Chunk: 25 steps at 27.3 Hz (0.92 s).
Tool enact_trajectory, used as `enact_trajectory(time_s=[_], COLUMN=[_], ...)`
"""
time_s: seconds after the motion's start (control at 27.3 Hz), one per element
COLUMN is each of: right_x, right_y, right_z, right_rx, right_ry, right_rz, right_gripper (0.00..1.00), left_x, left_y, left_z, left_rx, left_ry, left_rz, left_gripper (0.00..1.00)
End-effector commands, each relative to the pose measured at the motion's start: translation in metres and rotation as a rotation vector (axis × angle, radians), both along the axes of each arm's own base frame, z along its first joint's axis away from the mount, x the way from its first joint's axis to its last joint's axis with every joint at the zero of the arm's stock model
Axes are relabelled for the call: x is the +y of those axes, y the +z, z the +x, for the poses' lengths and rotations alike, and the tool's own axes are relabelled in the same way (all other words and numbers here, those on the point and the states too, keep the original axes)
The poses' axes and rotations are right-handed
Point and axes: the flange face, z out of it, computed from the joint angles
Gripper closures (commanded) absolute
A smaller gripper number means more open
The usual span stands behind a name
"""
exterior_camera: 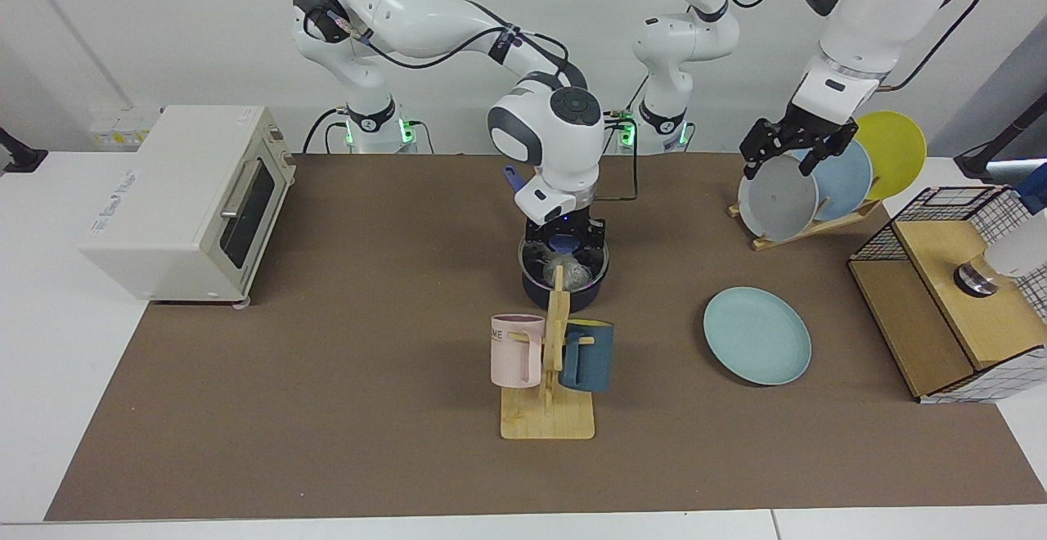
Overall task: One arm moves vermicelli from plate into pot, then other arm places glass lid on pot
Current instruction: 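Move the held glass lid over the saucepan with the right gripper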
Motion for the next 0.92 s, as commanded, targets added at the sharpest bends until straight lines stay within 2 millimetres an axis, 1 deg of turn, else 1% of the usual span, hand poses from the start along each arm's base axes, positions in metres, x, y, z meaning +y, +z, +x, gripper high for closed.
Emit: enact_trajectory(time_s=[0.0, 0.22, 0.51, 0.62, 0.88], right_x=[0.0053, 0.0103, 0.0094, 0.0153, 0.0137], right_y=[0.0005, -0.0035, -0.0043, -0.0076, -0.0081], right_z=[0.0044, 0.0013, 0.0053, 0.0019, 0.0030], right_rx=[-0.022, -0.020, -0.034, -0.032, -0.032], right_ry=[-0.036, -0.029, -0.027, -0.017, -0.018], right_rz=[0.007, 0.005, 0.004, 0.003, 0.001], right_gripper=[1.00, 1.00, 1.00, 1.00, 1.00], left_x=[0.0005, 0.0013, 0.0013, 0.0013, 0.0013], left_y=[0.0020, 0.0020, 0.0020, 0.0020, 0.0020], left_z=[-0.0044, -0.0044, -0.0044, -0.0044, -0.0044], left_rx=[0.010, 0.010, 0.010, 0.010, 0.010], left_ry=[0.002, 0.003, 0.003, 0.003, 0.003], left_rz=[0.001, 0.001, 0.001, 0.001, 0.001], left_gripper=[0.00, 0.00, 0.00, 0.00, 0.00])
